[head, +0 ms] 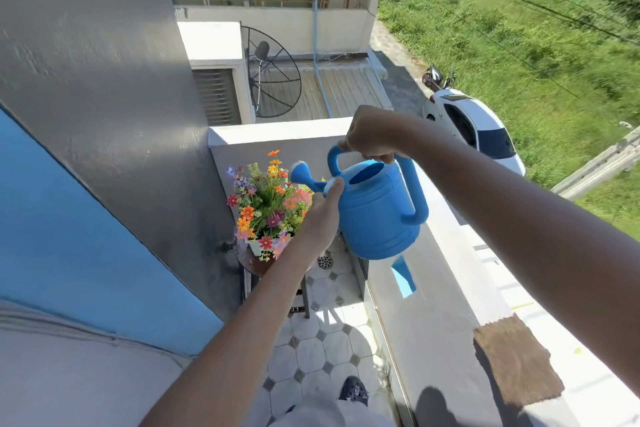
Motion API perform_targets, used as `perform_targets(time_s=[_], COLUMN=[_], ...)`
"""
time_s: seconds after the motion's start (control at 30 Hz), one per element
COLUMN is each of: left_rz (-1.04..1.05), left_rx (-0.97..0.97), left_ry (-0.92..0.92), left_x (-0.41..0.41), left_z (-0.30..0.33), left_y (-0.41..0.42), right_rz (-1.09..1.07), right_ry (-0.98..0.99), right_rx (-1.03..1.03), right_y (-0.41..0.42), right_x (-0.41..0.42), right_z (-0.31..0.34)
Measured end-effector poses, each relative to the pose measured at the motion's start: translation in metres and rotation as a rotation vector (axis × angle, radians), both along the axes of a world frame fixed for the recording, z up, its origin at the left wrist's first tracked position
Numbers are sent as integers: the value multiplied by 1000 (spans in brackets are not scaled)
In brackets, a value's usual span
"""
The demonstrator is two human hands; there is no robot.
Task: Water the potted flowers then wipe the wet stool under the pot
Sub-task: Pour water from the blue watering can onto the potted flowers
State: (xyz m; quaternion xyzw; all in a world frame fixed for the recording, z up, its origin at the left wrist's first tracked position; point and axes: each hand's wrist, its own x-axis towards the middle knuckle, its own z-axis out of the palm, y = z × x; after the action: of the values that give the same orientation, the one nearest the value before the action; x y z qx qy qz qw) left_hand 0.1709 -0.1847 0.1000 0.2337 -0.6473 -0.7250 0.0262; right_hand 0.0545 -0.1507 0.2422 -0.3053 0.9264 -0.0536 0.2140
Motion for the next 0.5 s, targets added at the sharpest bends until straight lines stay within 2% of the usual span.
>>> perform_targets(time_s=[0.2, 0.5], left_rz=[98, 134], left_rx=[-4, 8], left_ry=[-82, -71], left_x=[-2, 2], left_z=[1, 16], left_y=[-28, -49], right_rz=[41, 84], right_ry=[-37, -62], right_rx=[-13, 2], right_y=[-39, -71], right_x=[-5, -5], right_z=[2, -2])
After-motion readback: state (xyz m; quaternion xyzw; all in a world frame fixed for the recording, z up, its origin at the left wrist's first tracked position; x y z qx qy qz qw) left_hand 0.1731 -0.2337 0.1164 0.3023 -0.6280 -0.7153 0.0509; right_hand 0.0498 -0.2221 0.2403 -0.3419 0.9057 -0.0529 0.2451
